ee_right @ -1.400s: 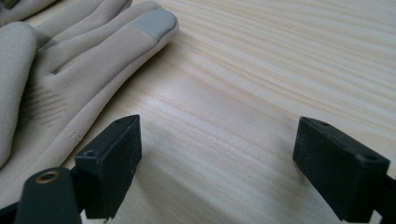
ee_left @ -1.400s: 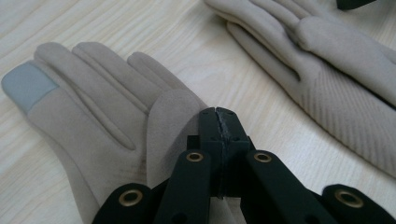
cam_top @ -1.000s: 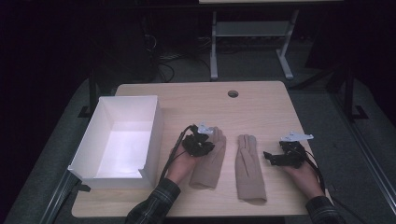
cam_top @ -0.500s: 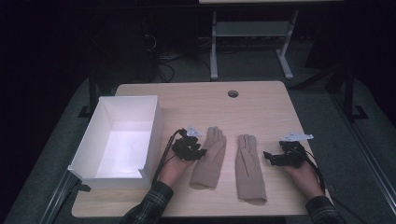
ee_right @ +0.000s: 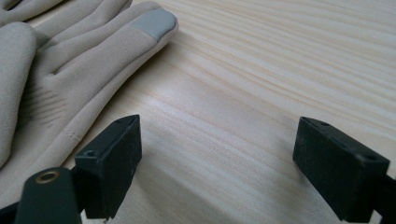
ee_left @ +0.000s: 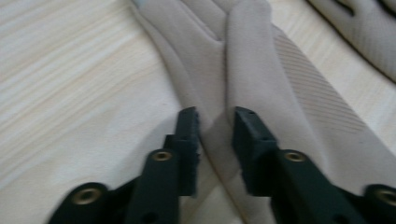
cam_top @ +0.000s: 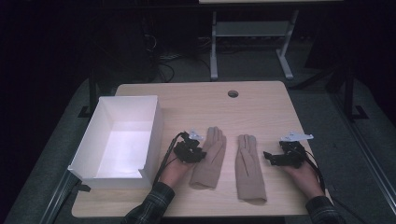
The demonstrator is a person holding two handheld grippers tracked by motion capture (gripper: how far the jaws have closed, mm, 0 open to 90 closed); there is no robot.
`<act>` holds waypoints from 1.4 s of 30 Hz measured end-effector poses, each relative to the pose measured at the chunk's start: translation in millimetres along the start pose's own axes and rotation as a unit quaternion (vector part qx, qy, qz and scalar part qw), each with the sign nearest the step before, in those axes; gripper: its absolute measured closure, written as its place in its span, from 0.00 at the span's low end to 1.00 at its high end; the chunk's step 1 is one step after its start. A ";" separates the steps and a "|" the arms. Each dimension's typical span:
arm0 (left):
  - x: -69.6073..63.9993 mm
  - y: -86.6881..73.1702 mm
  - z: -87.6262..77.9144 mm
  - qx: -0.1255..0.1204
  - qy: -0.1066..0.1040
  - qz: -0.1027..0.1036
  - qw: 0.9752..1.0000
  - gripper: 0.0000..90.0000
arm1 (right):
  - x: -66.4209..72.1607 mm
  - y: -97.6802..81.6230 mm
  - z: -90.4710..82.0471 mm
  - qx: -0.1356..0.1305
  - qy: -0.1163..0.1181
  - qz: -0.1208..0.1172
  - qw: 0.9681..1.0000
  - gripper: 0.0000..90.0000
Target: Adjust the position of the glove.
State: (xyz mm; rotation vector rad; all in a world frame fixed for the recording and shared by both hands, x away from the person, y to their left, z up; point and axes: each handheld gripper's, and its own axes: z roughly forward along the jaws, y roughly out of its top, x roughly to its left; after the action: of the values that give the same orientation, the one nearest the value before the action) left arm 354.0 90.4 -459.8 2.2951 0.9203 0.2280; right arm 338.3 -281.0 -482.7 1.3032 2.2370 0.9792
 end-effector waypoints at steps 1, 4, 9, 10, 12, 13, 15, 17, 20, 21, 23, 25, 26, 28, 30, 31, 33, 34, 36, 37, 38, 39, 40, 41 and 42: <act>-0.3 0.1 0.0 0.002 -0.003 0.001 1.000 0.82 | 0.0 0.0 0.0 0.000 0.000 0.000 1.000 0.17; -1.8 0.4 0.7 0.002 -0.014 -0.002 1.000 0.93 | -0.1 0.0 0.1 0.000 0.000 -0.001 1.000 0.17; -0.3 0.9 0.6 0.001 -0.022 -0.012 1.000 0.96 | -0.2 0.0 0.1 0.000 0.002 -0.003 1.000 0.15; 1.2 1.0 0.2 0.000 -0.027 -0.016 1.000 0.96 | 0.2 0.1 0.3 0.002 0.004 -0.004 1.000 0.15; 3.6 1.6 -1.2 -0.006 -0.042 -0.027 0.999 0.97 | 0.4 -0.1 0.2 0.001 0.005 -0.006 1.000 0.15; 4.2 2.0 -2.0 -0.009 -0.047 -0.031 0.998 0.97 | 1.2 -0.1 0.0 0.002 0.003 -0.005 1.000 0.15; 5.4 3.4 -4.1 -0.020 -0.058 -0.040 0.997 0.97 | 3.3 1.3 -3.3 0.005 0.009 -0.007 1.000 0.32; 5.1 5.3 -6.1 -0.026 -0.064 -0.041 0.997 0.97 | 4.5 1.8 -5.5 0.004 0.015 -0.009 1.000 0.37; 4.7 7.4 -9.5 -0.037 -0.074 -0.041 0.996 0.97 | 6.5 3.5 -14.0 -0.005 0.046 -0.016 0.999 0.65; 4.8 8.1 -11.3 -0.039 -0.076 -0.040 0.996 0.97 | 7.3 4.4 -16.4 -0.005 0.056 -0.017 0.998 0.72; 4.6 9.6 -14.8 -0.049 -0.083 -0.042 0.994 0.97 | 9.8 4.2 -20.6 -0.001 0.077 -0.018 0.997 0.85; 4.0 11.1 -17.7 -0.054 -0.087 -0.041 0.994 0.97 | 15.1 2.6 -24.6 0.010 0.096 -0.021 0.995 0.95; 3.8 12.1 -19.5 -0.053 -0.086 -0.036 0.994 0.97 | 16.3 2.5 -26.0 0.012 0.100 -0.024 0.995 0.97; 2.3 12.8 -20.2 -0.058 -0.088 -0.040 0.994 0.97 | 22.9 2.1 -30.2 0.007 0.119 -0.036 0.992 1.00; 1.8 13.3 -20.2 -0.058 -0.089 -0.037 0.994 0.97 | 28.7 3.5 -31.7 -0.002 0.142 -0.037 0.989 1.00; 1.4 13.3 -20.2 -0.058 -0.091 -0.040 0.993 0.97 | 32.9 5.0 -31.1 0.001 0.148 -0.046 0.988 1.00; 0.9 13.5 -20.6 -0.059 -0.092 -0.041 0.993 0.97 | 38.3 6.1 -27.8 0.008 0.155 -0.052 0.987 1.00; 1.3 13.9 -21.4 -0.060 -0.094 -0.038 0.993 0.97 | 40.0 6.2 -25.4 0.012 0.157 -0.058 0.986 1.00; 1.1 14.7 -23.4 -0.063 -0.096 -0.038 0.993 0.97 | 42.2 6.3 -23.4 0.027 0.148 -0.065 0.986 1.00; 1.0 15.1 -24.6 -0.065 -0.097 -0.037 0.993 0.97 | 41.7 5.8 -22.9 0.030 0.145 -0.069 0.987 1.00; 1.0 15.6 -25.7 -0.068 -0.099 -0.039 0.992 0.97 | 40.7 5.4 -23.3 0.031 0.145 -0.069 0.987 1.00; 0.7 16.1 -26.8 -0.070 -0.101 -0.042 0.991 0.97 | 39.7 4.9 -23.8 0.033 0.148 -0.068 0.986 1.00; 0.8 16.6 -27.5 -0.074 -0.103 -0.040 0.991 0.97 | 39.1 4.5 -23.9 0.035 0.148 -0.065 0.986 1.00; 0.4 17.1 -28.2 -0.074 -0.104 -0.040 0.991 0.97 | 38.5 3.9 -23.4 0.038 0.150 -0.066 0.986 1.00; 0.1 17.2 -28.3 -0.075 -0.105 -0.040 0.991 0.97 | 38.7 3.4 -22.1 0.042 0.154 -0.066 0.985 1.00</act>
State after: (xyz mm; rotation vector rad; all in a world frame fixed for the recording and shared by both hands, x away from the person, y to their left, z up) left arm 352.9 95.3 -427.0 2.0921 0.8545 0.0184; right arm 307.2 -254.8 -464.1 1.0783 2.5851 1.1120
